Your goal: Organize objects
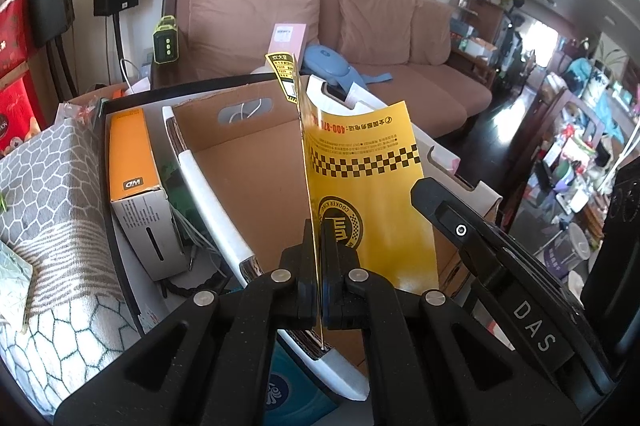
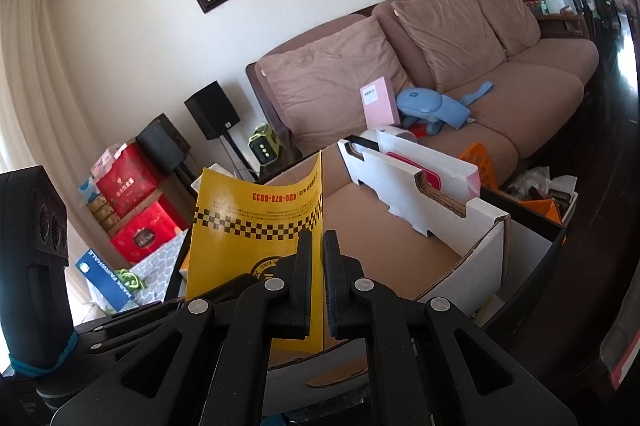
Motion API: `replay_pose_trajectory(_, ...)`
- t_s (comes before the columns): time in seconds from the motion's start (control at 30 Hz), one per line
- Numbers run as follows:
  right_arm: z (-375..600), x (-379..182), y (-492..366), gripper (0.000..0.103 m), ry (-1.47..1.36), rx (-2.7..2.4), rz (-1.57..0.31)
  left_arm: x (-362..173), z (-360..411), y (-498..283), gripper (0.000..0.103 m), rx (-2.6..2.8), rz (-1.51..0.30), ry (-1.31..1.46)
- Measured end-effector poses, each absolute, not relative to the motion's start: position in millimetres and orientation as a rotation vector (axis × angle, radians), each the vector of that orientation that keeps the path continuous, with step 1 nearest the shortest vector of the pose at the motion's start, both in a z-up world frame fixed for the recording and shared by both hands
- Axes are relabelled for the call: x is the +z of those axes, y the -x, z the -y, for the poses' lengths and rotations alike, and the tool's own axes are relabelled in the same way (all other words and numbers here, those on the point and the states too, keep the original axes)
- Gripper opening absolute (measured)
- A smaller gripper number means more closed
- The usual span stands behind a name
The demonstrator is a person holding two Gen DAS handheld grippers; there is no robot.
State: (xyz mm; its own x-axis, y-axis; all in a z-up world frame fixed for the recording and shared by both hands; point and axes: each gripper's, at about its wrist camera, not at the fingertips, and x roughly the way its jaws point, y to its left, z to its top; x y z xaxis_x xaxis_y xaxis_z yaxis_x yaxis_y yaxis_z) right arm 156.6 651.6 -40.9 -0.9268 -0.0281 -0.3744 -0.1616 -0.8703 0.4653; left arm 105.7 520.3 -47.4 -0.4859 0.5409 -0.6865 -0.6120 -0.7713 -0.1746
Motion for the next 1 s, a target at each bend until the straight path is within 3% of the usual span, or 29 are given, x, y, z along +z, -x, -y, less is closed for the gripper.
replay_pose_trajectory(1.0,-650.7,-46.4,-154.8,0.006,0.614,2.885,-0.697,-50.7,-520.5,-102.6,0.001,2.252,-0.117,1.025)
